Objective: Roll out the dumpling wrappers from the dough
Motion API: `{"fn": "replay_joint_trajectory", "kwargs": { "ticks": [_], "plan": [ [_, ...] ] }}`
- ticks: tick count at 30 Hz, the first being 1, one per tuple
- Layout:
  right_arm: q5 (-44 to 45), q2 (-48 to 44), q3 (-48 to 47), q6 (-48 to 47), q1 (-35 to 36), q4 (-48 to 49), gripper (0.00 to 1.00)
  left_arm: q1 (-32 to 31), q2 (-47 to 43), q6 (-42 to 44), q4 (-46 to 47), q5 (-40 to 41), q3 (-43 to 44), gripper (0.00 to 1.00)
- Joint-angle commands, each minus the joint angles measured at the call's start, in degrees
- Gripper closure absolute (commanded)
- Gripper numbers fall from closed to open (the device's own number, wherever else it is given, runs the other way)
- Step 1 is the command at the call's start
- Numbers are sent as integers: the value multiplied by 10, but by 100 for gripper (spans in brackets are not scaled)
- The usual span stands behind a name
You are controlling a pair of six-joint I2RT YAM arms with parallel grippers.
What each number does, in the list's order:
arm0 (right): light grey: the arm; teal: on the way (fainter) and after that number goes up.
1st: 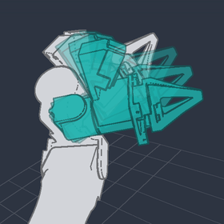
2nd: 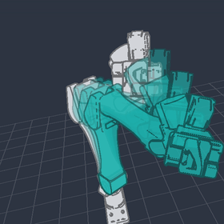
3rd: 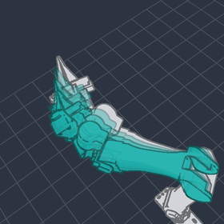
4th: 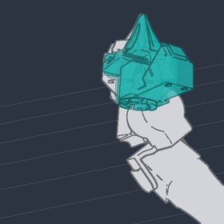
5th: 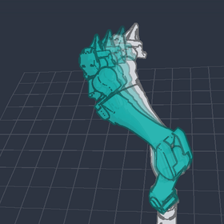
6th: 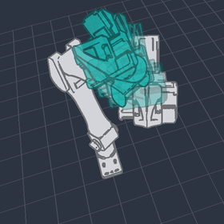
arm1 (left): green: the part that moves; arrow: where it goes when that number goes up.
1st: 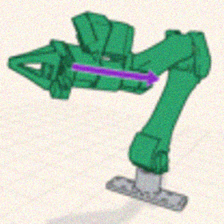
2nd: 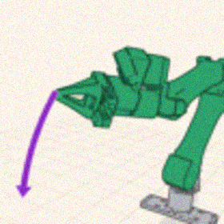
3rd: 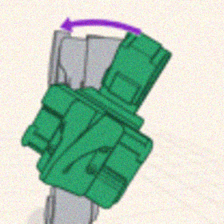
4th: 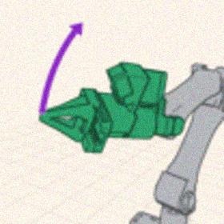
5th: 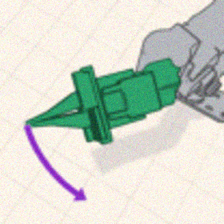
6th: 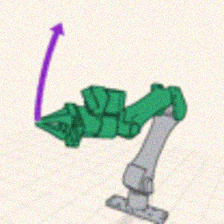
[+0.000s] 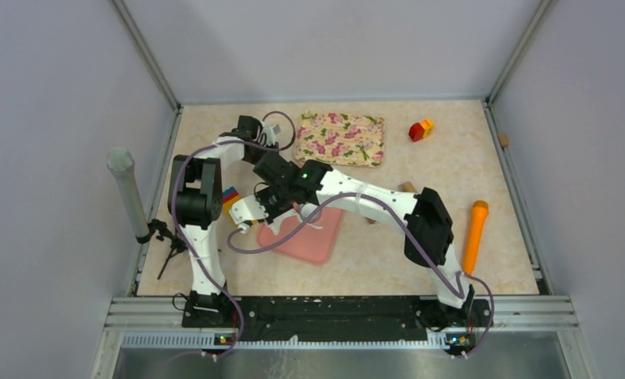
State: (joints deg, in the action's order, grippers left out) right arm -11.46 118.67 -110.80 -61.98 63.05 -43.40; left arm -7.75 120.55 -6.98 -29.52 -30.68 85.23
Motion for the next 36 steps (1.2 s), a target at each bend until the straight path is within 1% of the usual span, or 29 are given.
{"fn": "replay_joint_trajectory", "kwargs": {
  "ticks": [1, 4, 10, 16, 22, 25, 29, 32, 36],
  "plan": [
    [-88, -42, -22, -51, 16, -101, 100, 5, 12, -9, 20, 0, -8, 100],
    [-119, -56, -16, -60, 19, -136, 100, 5, 12, -10, 20, 2, -8, 100],
    [-145, -89, 4, -79, 33, -190, 100, 5, 13, -12, 20, 4, -8, 100],
    [-171, -107, 18, -82, 47, -212, 100, 5, 13, -13, 20, 6, -7, 100],
    [-194, -108, 9, -73, 57, -228, 100, 6, 13, -14, 20, 6, -7, 100],
    [-197, -116, 15, -46, 57, -208, 100, 6, 13, -14, 20, 5, -7, 100],
    [-185, -128, 12, 30, 54, -146, 100, 7, 14, -13, 20, 4, -8, 100],
    [-139, -140, 14, 90, 45, -93, 100, 7, 13, -14, 20, 3, -7, 100],
    [-98, -169, 52, 151, 11, -39, 100, 8, 13, -13, 20, 2, -8, 100]
  ]
}}
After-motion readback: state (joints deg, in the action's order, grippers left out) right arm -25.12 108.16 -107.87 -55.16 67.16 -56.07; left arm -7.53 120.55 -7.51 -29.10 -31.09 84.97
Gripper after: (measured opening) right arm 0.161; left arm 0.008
